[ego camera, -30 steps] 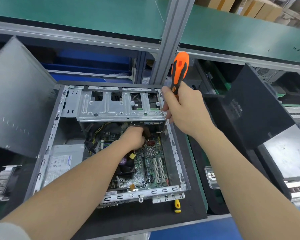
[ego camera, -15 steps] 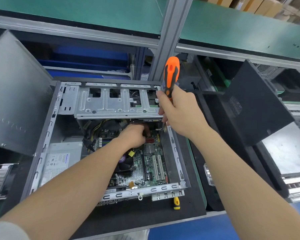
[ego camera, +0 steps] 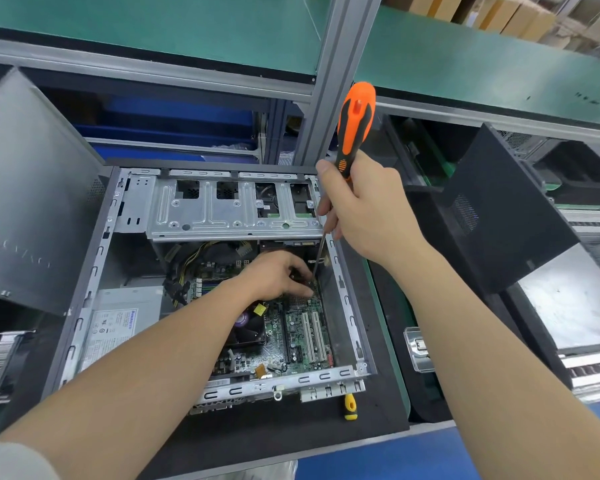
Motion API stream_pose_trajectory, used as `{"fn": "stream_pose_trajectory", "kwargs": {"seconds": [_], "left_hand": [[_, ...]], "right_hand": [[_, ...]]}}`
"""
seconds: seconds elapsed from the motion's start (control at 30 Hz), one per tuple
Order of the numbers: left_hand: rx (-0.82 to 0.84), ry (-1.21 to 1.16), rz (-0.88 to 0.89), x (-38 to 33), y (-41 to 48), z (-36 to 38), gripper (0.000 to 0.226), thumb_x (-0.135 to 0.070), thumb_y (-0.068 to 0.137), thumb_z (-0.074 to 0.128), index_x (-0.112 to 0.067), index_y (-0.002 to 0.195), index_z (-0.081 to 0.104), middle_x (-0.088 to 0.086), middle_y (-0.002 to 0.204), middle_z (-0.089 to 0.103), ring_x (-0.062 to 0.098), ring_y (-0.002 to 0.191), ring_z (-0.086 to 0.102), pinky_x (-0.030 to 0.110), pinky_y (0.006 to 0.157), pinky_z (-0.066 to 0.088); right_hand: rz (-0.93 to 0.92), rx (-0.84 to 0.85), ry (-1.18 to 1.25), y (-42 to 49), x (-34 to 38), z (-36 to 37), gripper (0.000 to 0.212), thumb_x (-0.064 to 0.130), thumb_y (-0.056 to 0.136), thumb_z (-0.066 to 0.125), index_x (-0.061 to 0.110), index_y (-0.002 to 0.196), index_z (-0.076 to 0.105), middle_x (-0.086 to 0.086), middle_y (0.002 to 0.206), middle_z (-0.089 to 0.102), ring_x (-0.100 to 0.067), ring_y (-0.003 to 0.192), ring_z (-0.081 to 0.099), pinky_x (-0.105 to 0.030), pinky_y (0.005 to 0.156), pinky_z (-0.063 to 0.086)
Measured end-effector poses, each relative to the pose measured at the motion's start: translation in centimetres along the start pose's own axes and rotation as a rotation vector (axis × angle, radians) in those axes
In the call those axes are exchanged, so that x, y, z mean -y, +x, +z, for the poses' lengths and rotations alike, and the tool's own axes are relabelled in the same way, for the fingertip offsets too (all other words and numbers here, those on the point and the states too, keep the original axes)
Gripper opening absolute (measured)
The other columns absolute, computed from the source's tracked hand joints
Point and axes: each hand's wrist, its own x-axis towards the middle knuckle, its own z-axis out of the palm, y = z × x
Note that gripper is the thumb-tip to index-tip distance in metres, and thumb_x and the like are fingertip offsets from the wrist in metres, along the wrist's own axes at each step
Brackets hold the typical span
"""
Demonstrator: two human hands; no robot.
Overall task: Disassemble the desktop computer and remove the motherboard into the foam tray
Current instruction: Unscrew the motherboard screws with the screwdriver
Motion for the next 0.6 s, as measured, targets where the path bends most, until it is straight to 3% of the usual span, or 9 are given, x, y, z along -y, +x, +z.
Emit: {"fn": "stream_pose_trajectory", "kwargs": {"seconds": [0.1,0.17,0.3,0.37,0.47,0.53,0.6], "left_hand": [[-0.017,-0.015,0.011,-0.2,-0.2,0.0,0.017,-0.057,0.074,0.085,-0.052,0.083,0.071,-0.03,0.084,0.06,-0.009,0.076,0.052,0.015,0.058,0.034],[-0.011,-0.004,0.016,-0.2,-0.3,0.0,0.012,-0.051,0.081,0.083,-0.048,0.084,0.071,-0.028,0.083,0.061,-0.007,0.075,0.054,0.015,0.058,0.035],[-0.013,0.177,0.028,-0.8,-0.7,-0.2,0.016,-0.039,0.101,0.061,-0.026,0.103,0.07,-0.004,0.09,0.066,0.018,0.084,0.061,0.028,0.067,0.041],[-0.008,0.216,0.046,-1.6,-1.5,-0.6,0.022,-0.032,0.106,0.045,-0.02,0.097,0.061,0.0,0.084,0.062,0.024,0.083,0.06,0.031,0.066,0.041],[0.046,0.217,0.043,-2.4,-3.1,-1.6,0.033,-0.031,0.105,0.038,-0.019,0.077,0.049,-0.001,0.073,0.057,0.022,0.073,0.057,0.032,0.06,0.037],[0.132,-0.039,-0.077,-2.6,-4.3,-2.5,0.031,-0.026,0.1,0.041,-0.015,0.072,0.045,-0.002,0.066,0.051,0.018,0.061,0.046,0.033,0.057,0.032],[0.236,-0.584,-0.242,-3.0,-5.4,-3.5,0.02,-0.015,0.095,0.041,-0.016,0.076,0.047,-0.001,0.062,0.042,0.017,0.054,0.034,0.031,0.054,0.028]], "right_hand": [[0.001,-0.003,0.011,-0.1,0.0,0.1,0.033,0.039,0.109,0.045,0.01,0.096,0.053,-0.007,0.072,0.07,-0.004,0.052,0.067,-0.032,0.054,0.055],[0.001,-0.007,0.006,-0.2,0.0,0.1,0.033,0.04,0.109,0.045,0.01,0.095,0.052,-0.007,0.071,0.07,-0.004,0.053,0.067,-0.037,0.057,0.057],[-0.008,-0.024,0.013,-0.3,-0.3,-0.3,0.035,0.041,0.108,0.045,0.009,0.095,0.053,-0.007,0.067,0.069,-0.009,0.052,0.067,-0.045,0.058,0.058],[-0.011,-0.032,0.011,-0.6,-0.8,-0.5,0.037,0.042,0.107,0.045,0.009,0.093,0.052,-0.006,0.065,0.069,-0.007,0.05,0.066,-0.04,0.054,0.055],[0.027,-0.023,0.047,-0.9,-2.1,-0.4,0.036,0.047,0.105,0.045,0.013,0.093,0.053,0.002,0.064,0.071,-0.013,0.045,0.064,-0.026,0.046,0.047],[0.048,-0.002,0.108,-0.9,-3.1,0.3,0.035,0.049,0.104,0.044,0.017,0.094,0.053,0.003,0.062,0.072,-0.015,0.044,0.063,-0.024,0.047,0.046],[0.062,0.032,0.168,-0.8,-3.9,1.5,0.033,0.051,0.104,0.043,0.021,0.094,0.052,0.001,0.061,0.072,-0.016,0.044,0.061,-0.032,0.051,0.048]]}}
